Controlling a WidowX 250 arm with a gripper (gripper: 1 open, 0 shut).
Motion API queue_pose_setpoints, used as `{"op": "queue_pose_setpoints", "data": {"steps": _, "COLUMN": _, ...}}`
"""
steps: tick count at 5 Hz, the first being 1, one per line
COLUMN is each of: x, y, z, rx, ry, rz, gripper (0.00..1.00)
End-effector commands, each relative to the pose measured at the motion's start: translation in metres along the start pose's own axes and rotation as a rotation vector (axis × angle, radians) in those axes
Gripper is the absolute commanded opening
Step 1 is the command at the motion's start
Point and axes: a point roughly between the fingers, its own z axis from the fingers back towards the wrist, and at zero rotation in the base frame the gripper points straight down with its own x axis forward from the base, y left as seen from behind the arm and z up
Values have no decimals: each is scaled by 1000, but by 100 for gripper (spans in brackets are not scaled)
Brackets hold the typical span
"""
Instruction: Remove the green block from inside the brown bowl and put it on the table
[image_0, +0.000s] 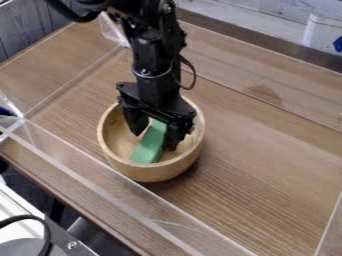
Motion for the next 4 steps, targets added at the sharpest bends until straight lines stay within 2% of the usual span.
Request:
{"op": "queue_pose_setpoints", "data": {"steps": 1, "x": 7, "y": 1, "z": 5, "rx": 12, "ry": -25, "rz": -6, "gripper": 100}}
{"op": "queue_pose_setpoints", "data": {"steps": 2, "x": 9, "y": -1, "z": 4, "rx": 20, "ry": -16, "rz": -10, "gripper": 100}}
{"op": "queue_pose_setpoints", "data": {"steps": 3, "x": 9, "y": 2, "z": -4, "rx": -31, "ry": -14, "rz": -8, "gripper": 0}}
{"op": "queue_pose_setpoints", "data": {"steps": 4, "x": 9, "y": 4, "z": -9, "rx": -89, "ry": -15, "rz": -8, "gripper": 0}}
